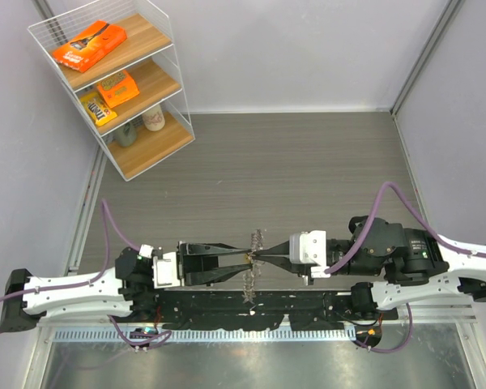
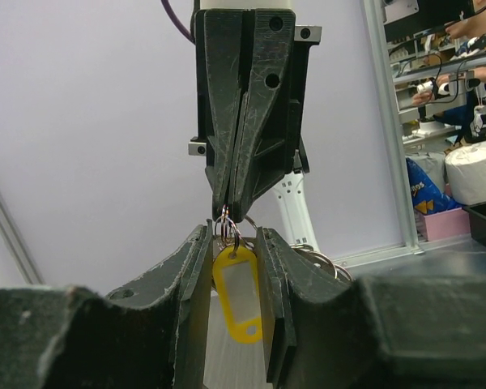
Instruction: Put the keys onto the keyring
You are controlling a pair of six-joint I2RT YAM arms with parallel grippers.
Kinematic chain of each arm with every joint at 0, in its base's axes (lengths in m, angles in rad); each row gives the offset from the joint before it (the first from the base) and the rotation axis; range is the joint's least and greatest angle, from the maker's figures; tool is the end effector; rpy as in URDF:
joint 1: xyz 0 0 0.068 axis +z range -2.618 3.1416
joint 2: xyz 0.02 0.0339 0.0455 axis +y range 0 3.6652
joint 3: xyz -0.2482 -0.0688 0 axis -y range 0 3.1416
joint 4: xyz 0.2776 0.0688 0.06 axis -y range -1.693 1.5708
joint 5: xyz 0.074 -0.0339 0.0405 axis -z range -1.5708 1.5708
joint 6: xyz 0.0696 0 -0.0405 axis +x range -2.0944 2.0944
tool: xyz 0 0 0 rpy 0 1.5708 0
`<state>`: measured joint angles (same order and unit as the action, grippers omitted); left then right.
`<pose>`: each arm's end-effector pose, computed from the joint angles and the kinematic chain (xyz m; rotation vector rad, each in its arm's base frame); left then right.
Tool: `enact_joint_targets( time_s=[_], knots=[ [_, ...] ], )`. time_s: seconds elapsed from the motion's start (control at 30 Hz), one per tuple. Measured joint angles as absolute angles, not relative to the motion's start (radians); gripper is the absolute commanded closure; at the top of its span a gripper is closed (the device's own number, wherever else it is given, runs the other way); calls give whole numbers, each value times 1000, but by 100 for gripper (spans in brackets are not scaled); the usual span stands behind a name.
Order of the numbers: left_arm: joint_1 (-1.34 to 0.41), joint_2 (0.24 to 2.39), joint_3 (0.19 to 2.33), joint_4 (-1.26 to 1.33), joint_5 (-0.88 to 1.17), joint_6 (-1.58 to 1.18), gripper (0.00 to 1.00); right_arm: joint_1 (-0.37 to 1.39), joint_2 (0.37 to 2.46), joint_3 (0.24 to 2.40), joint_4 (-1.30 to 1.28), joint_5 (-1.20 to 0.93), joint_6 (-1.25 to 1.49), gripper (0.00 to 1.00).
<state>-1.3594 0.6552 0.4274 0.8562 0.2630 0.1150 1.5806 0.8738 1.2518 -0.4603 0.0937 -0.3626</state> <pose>0.0288 -0.2203 0.3435 0.8723 0.5710 -1.2628 0.0042 0.2394 0.4502 -1.3795 1.0322 0.8406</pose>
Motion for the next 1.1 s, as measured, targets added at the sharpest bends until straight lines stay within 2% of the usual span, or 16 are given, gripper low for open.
enact_joint_targets(
  time_s=[0.67,0.97,1.1],
  knots=[
    [-1359,659,436,880,270,115,68,1580,834,1180,-290,104,-223,94],
    [-1359,657,437,879,273,115,80,1579,844,1180,-271,68,-205,94],
    [-1361,657,437,880,274,115,83,1576,843,1178,-255,57,-202,94]
  ],
)
